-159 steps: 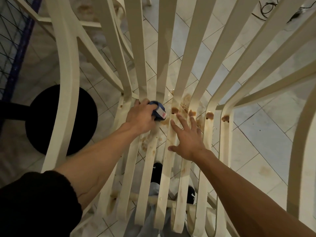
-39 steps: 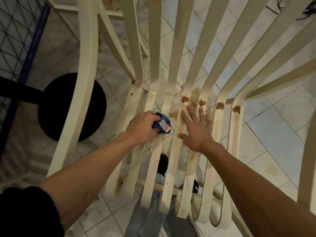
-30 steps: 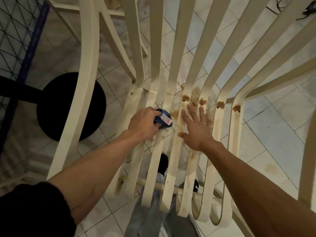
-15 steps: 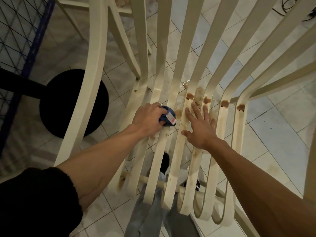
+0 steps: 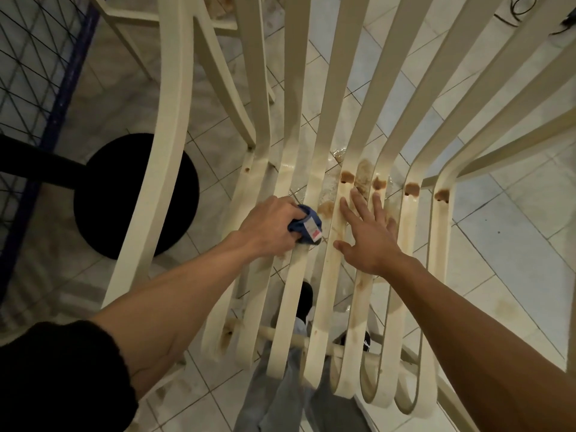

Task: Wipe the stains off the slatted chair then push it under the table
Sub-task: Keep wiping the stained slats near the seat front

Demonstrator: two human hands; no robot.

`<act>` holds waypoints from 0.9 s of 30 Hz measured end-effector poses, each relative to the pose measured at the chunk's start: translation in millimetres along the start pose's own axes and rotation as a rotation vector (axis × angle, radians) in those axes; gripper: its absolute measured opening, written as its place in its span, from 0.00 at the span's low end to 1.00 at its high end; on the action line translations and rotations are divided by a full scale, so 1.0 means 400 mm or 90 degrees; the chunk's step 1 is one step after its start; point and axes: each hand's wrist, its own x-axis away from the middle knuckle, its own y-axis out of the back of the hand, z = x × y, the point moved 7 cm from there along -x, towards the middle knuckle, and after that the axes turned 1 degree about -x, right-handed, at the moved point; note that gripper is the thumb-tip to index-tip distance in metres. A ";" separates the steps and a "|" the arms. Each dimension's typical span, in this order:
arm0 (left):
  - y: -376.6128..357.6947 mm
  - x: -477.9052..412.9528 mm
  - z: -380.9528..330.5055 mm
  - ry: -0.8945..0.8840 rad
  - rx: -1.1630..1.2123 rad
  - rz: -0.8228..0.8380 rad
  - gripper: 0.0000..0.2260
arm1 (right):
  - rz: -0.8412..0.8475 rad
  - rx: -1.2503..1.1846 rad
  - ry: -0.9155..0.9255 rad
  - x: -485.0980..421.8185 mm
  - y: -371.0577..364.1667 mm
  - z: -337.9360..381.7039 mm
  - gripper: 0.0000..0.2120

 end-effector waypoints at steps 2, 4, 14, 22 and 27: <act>0.016 -0.034 0.007 0.018 0.011 -0.043 0.11 | -0.002 -0.003 0.002 0.000 -0.001 0.001 0.41; 0.037 -0.074 0.015 0.035 0.000 -0.075 0.13 | -0.005 0.000 0.005 0.000 -0.001 0.002 0.41; 0.092 -0.200 0.011 0.084 -0.019 -0.115 0.11 | 0.009 0.006 -0.008 -0.002 0.000 0.006 0.41; 0.026 -0.064 0.006 0.038 0.040 -0.035 0.08 | 0.014 0.013 -0.013 -0.002 -0.002 0.005 0.41; -0.035 0.041 0.001 0.022 0.008 -0.011 0.10 | 0.008 0.015 -0.014 -0.002 -0.004 0.009 0.41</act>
